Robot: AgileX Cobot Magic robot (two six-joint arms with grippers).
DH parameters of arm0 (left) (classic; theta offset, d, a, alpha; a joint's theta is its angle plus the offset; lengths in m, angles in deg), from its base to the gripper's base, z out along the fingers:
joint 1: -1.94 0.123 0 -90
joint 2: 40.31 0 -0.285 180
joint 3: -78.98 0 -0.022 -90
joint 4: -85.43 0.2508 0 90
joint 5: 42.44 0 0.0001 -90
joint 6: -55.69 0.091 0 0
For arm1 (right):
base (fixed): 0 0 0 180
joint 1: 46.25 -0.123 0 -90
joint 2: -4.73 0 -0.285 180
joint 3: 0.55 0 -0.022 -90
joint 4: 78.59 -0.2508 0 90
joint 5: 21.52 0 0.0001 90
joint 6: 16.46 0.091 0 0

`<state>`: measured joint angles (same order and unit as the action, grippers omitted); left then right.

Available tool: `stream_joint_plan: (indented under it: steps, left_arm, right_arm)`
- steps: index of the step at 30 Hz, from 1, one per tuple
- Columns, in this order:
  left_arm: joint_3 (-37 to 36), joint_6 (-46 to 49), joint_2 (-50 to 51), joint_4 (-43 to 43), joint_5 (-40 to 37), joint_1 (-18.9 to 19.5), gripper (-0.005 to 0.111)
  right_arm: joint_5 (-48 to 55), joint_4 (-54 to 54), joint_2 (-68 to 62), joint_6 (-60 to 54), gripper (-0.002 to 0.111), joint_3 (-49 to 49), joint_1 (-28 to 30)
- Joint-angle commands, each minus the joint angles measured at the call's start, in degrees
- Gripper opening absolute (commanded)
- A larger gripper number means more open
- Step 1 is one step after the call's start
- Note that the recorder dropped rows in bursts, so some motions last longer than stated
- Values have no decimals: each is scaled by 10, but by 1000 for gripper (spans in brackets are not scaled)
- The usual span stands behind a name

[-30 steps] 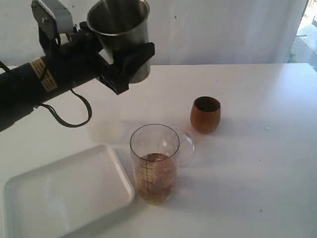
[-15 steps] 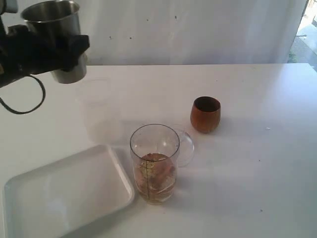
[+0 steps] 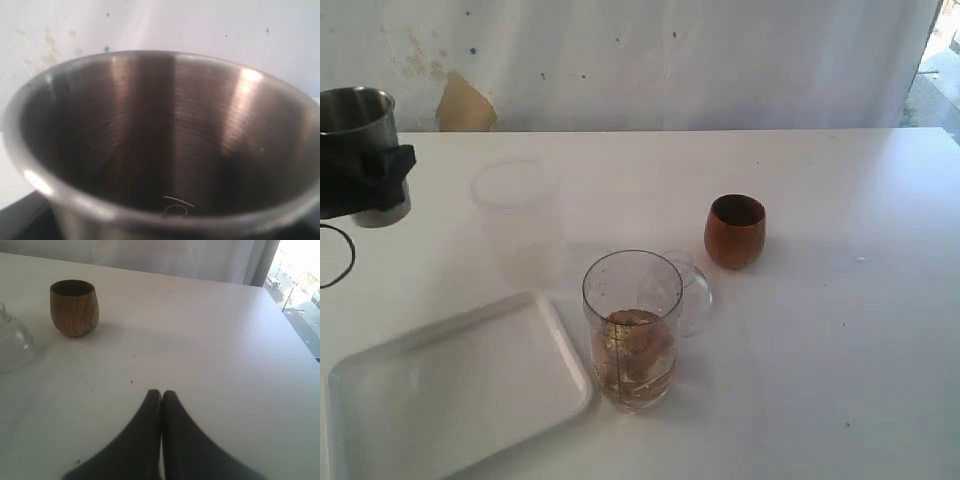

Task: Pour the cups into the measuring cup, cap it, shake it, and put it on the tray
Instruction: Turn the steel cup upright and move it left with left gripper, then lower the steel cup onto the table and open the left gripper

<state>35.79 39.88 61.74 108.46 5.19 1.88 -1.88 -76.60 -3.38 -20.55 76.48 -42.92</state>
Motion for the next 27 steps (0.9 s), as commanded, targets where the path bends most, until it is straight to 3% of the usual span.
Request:
stream_joint_plan:
  steps: [1, 5, 10, 15, 18, 22, 27]
  left_arm:
    - [15, 64, 113, -57, 132, 1, 0]
    - [36, 97, 203, -131, 223, 1, 0]
    - [77, 88, 276, -132, 223, 1, 0]
    - [91, 90, 288, -132, 223, 1, 0]
    - [105, 97, 289, -122, 165, 1, 0]
    - [108, 78, 310, -94, 223, 0, 0]
    - [108, 69, 334, -93, 223, 0, 0]
  right_arm:
    - [0, 1, 3, -3, 0, 2, 2]
    - [0, 1, 3, -3, 0, 2, 2]
    - [0, 1, 3, -3, 0, 2, 2]
    - [0, 1, 3, -3, 0, 2, 2]
    - [0, 1, 3, -3, 0, 2, 2]
    - [0, 1, 3, -3, 0, 2, 2]
    - [0, 1, 3, -3, 0, 2, 2]
